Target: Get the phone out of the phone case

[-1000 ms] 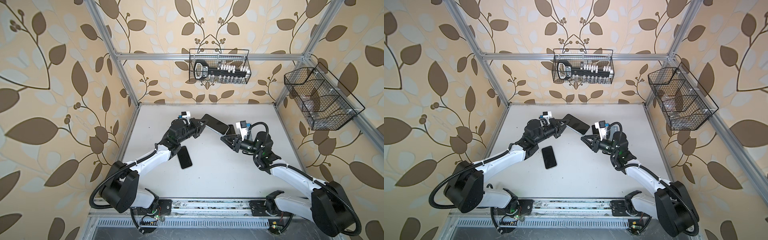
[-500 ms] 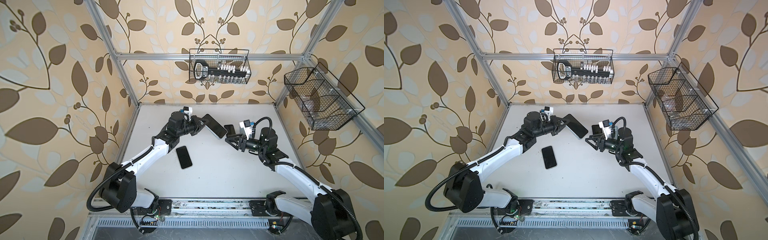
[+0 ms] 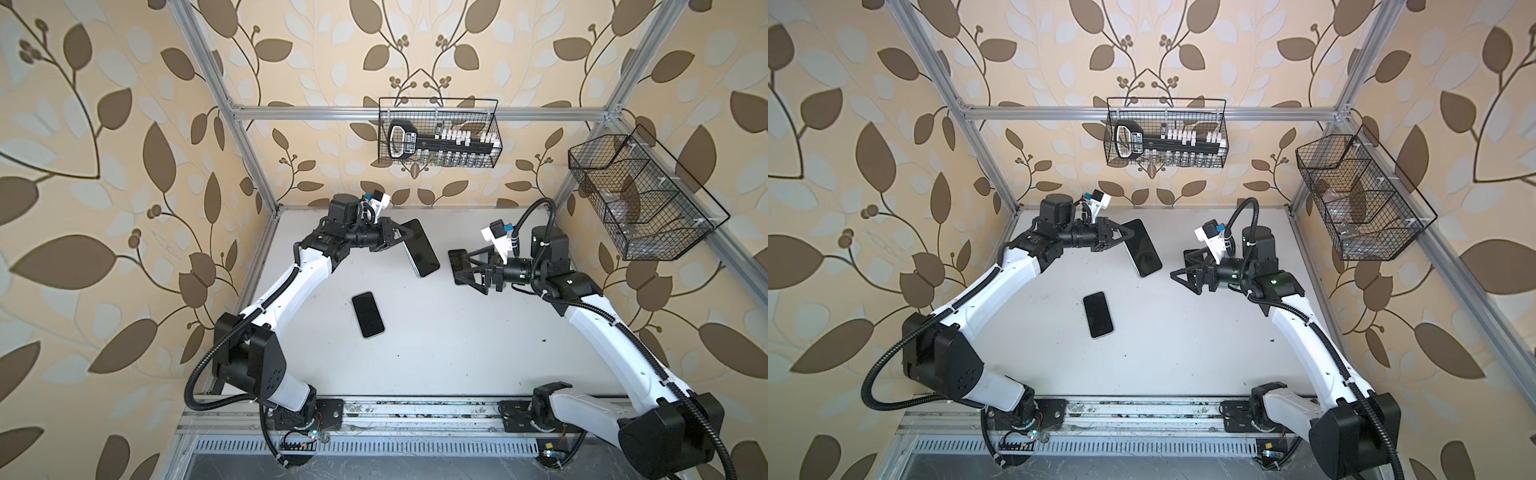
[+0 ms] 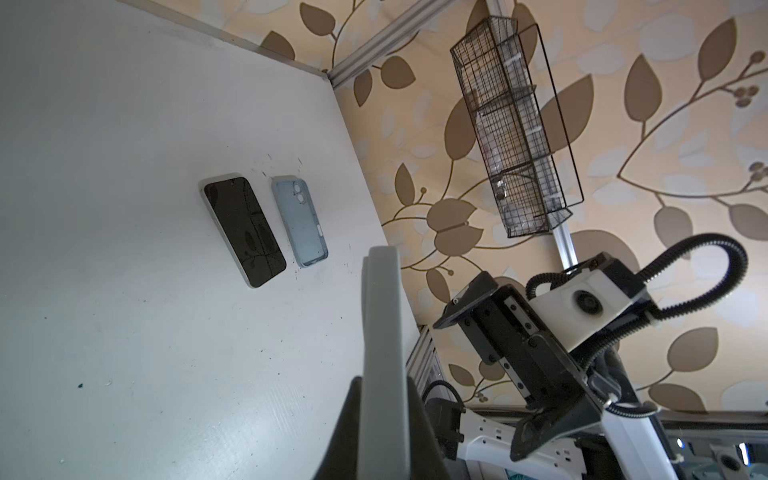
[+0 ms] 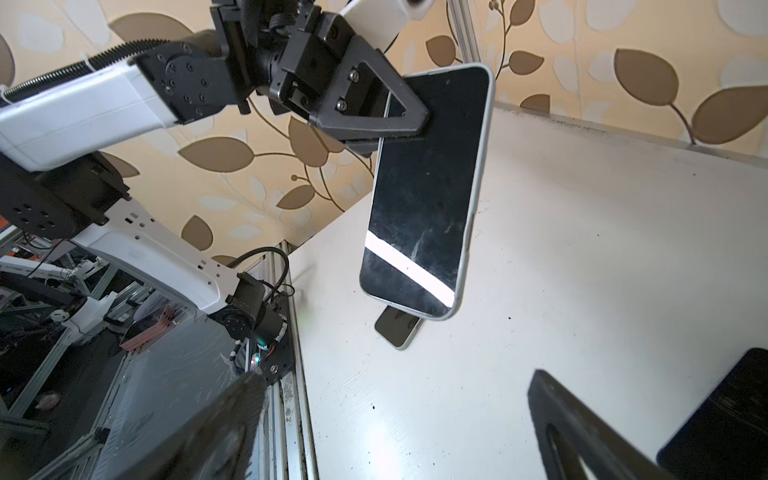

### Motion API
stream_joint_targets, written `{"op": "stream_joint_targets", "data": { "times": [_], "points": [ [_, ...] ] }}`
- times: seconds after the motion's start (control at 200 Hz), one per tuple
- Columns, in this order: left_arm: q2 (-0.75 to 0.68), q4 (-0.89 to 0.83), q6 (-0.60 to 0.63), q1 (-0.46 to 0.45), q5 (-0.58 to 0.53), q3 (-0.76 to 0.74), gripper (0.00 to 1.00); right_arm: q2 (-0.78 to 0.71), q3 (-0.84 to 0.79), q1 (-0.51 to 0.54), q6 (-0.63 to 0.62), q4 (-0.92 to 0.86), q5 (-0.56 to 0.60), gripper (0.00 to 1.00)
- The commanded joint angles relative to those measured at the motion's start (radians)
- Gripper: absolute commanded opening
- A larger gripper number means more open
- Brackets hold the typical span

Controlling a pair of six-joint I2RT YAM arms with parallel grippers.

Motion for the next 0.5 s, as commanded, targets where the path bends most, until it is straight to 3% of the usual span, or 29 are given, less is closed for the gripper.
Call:
{"op": "stream_joint_targets", "data": {
  "times": [0.0, 0.135, 0.265, 0.495],
  "points": [
    [0.014, -0.138, 0.218, -0.002, 0.161, 0.116, 0.00, 0.029, 0.049, 0.019, -0.131, -0.156, -0.035, 0.97],
    [0.039, -0.223, 0.346, -0.001, 0.241, 0.180, 0.00, 0.087, 0.143, 0.087, -0.280, -0.343, 0.071, 0.91],
    [0.068, -0.333, 0.457, -0.002, 0.276, 0.245, 0.00, 0.133, 0.173, 0.129, -0.341, -0.412, 0.071, 0.83],
    [0.066, -0.346, 0.485, -0.003, 0.297, 0.244, 0.00, 0.175, 0.193, 0.171, -0.375, -0.414, 0.115, 0.75]
  ]
}}
